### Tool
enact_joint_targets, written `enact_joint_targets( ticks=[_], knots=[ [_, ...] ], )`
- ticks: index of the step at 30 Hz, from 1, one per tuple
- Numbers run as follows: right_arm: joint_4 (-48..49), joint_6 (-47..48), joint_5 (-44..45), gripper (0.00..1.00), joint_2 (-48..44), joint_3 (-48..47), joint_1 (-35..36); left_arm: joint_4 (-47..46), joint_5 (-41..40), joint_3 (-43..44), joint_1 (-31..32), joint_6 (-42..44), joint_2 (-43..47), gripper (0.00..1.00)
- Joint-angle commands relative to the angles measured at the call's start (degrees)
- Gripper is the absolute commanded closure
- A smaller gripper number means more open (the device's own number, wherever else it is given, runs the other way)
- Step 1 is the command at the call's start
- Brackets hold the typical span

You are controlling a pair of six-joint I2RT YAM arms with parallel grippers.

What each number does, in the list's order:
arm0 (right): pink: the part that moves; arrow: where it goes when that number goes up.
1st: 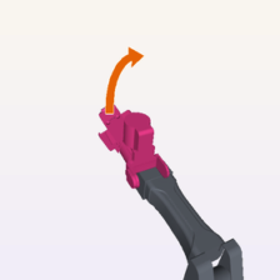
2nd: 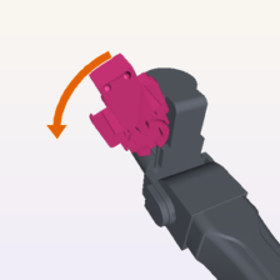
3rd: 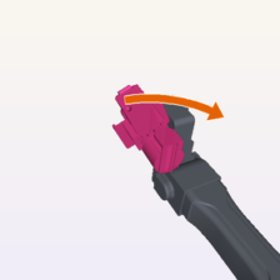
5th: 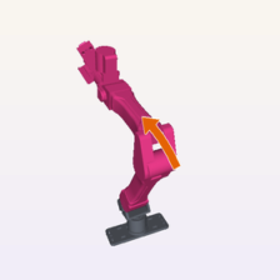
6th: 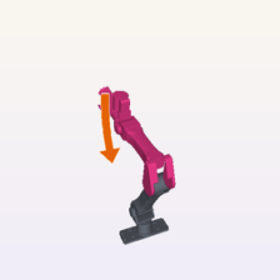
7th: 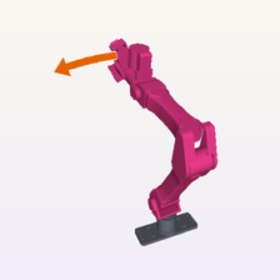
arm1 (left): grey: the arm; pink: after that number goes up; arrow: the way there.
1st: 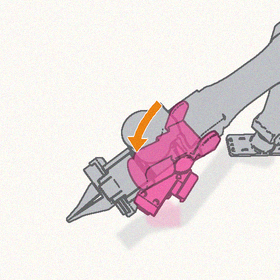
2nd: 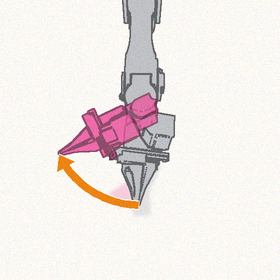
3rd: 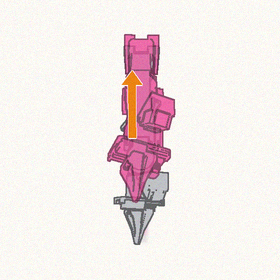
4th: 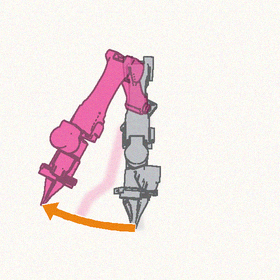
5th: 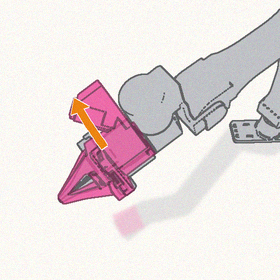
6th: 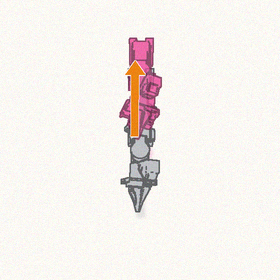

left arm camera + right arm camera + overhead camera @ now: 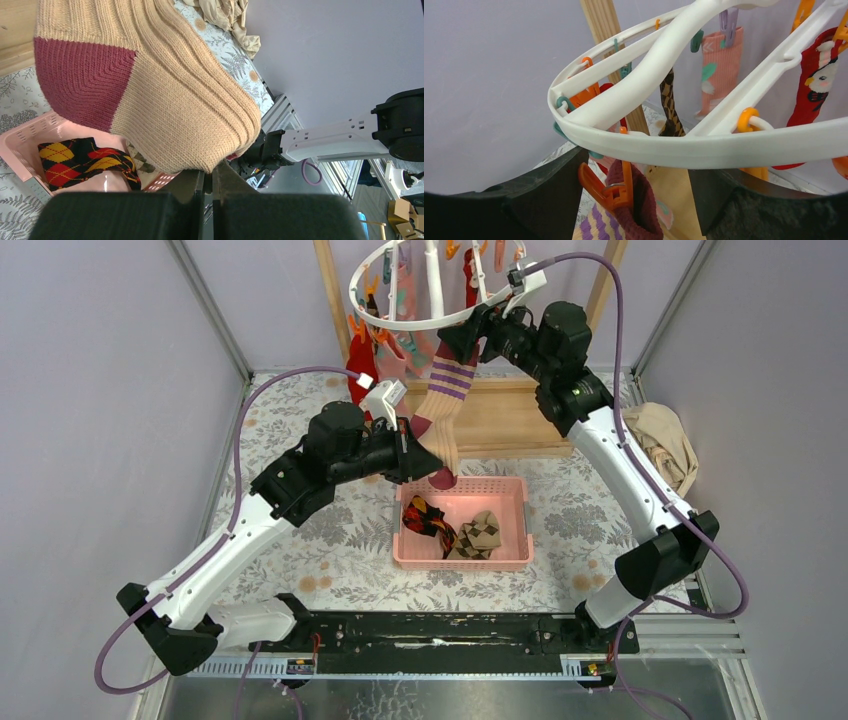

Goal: Remove the socks clipped to the hanger
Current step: Remove the sock from the hanger.

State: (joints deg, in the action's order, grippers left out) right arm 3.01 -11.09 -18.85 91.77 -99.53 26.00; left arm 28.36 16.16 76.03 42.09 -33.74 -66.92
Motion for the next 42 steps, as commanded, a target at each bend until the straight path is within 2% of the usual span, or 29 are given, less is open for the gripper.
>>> enact_joint_targets(
  ticks=[1, 11, 19, 22, 27, 29, 30, 33, 35, 38, 42],
  knots=[
    [1.3, 0.9, 1.0, 0.24, -2.5, -3.7, 0.6, -0.1, 0.8, 0.7, 0.5, 0.4, -0.2, 0.95],
    [1.3, 0.7, -0.1, 0.39, -1.3, -4.8, 0.6, -0.1, 0.8, 0.9, 0.4, 0.4, -0.2, 0.94],
    [1.5, 0.6, 0.1, 0.60, -1.1, -5.2, 0.6, -0.1, 0.8, 0.9, 0.5, 0.6, -0.3, 0.94],
    [1.4, 0.5, 0.2, 0.74, -1.0, -5.4, 0.6, -0.1, 0.8, 0.8, 0.4, 0.7, -0.2, 0.94],
    [1.4, 0.2, 0.2, 0.78, -0.7, -5.7, 0.6, -0.1, 0.8, 0.3, 0.4, 0.7, 0.0, 0.94],
    [1.3, 0.2, 0.0, 0.75, -0.7, -5.6, 0.6, -0.1, 0.6, 0.3, 0.4, 0.8, 0.0, 0.94],
    [1.2, 0.1, 0.0, 0.68, -0.7, -5.6, 0.6, -0.1, 0.7, 0.3, 0.5, 0.8, 0.0, 0.94],
    [0.3, 0.0, 0.2, 0.37, -1.2, -4.5, 0.6, -0.1, 1.3, 0.6, 0.4, 0.7, -0.5, 0.94],
    [0.1, -0.4, 0.4, 0.25, -2.6, -2.2, 0.6, -0.9, 1.9, 0.3, 0.4, 0.6, -0.6, 0.94],
    [0.5, -1.2, 1.4, 0.17, -5.7, 3.4, 0.6, -2.1, 2.8, -0.3, 0.4, 0.2, -0.9, 0.94],
    [0.1, -2.4, 4.6, 0.11, -11.3, 12.1, 0.6, -4.1, 3.9, -1.6, 0.7, -0.6, -1.9, 0.94]
  ],
)
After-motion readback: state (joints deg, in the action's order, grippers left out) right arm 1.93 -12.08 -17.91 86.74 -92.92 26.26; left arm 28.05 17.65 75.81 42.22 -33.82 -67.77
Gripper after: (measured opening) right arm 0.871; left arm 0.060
